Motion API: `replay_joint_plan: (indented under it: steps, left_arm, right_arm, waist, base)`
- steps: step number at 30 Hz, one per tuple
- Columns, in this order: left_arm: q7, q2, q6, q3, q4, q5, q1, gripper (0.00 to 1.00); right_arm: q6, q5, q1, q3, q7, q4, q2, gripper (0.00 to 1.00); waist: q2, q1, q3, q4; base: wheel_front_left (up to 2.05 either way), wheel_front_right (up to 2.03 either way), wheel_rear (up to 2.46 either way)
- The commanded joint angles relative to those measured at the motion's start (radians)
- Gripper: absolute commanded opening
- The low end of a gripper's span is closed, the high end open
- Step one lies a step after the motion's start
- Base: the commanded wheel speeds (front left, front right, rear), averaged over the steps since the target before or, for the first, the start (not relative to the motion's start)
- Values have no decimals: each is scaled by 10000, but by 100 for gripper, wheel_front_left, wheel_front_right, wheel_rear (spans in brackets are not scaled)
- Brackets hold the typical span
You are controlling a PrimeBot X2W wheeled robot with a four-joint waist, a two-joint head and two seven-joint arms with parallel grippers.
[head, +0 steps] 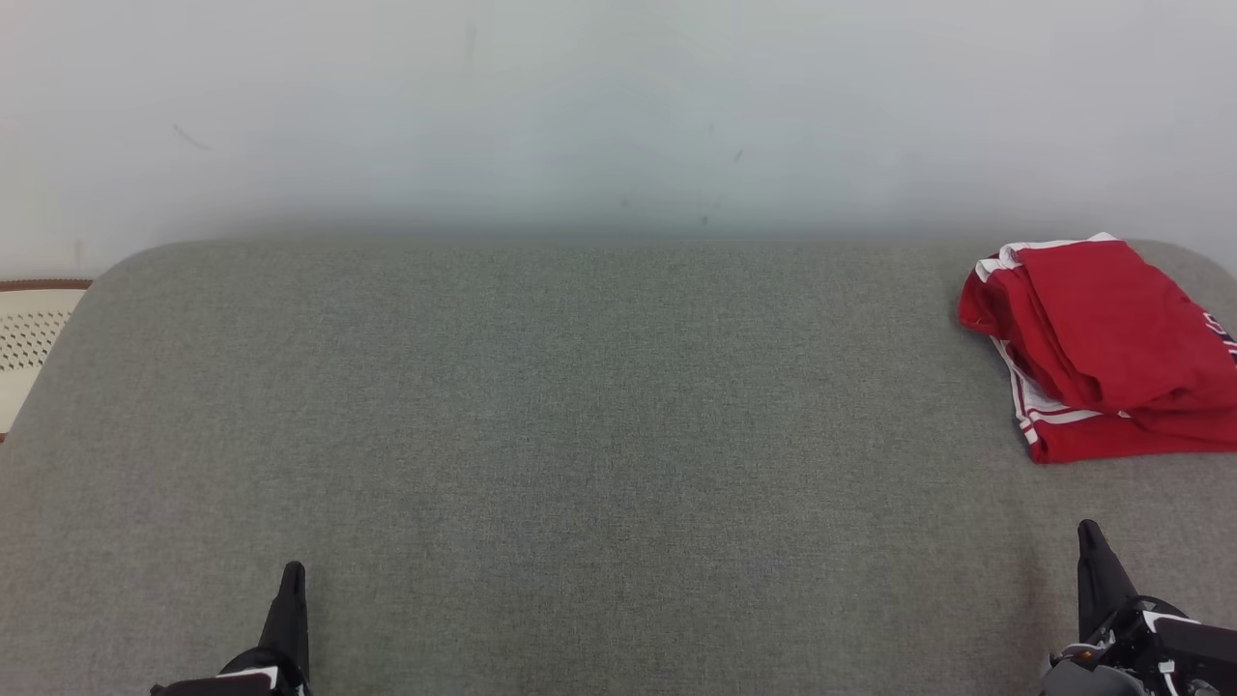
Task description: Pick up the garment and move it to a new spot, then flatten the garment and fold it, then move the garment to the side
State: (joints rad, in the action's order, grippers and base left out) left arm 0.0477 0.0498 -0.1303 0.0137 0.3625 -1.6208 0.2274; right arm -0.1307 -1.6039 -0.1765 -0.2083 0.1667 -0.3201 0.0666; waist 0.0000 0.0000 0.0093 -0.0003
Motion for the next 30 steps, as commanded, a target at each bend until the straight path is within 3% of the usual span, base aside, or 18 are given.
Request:
replay_joint_plan:
  steps: [1,30]
  left_arm:
    - [22,9,-31,10,45,-41,62,0]
    - [22,9,-31,8,43,-43,61,0]
  right_arm:
    - [0,15,-87,-23,17,-32,-26,0]
    - [-2,110,-104,-105,83,-35,-75,0]
  waist:
    - [0,0,-1,0]
    - [0,0,-1,0]
  base:
    - [0,0,0]
    - [0,0,0]
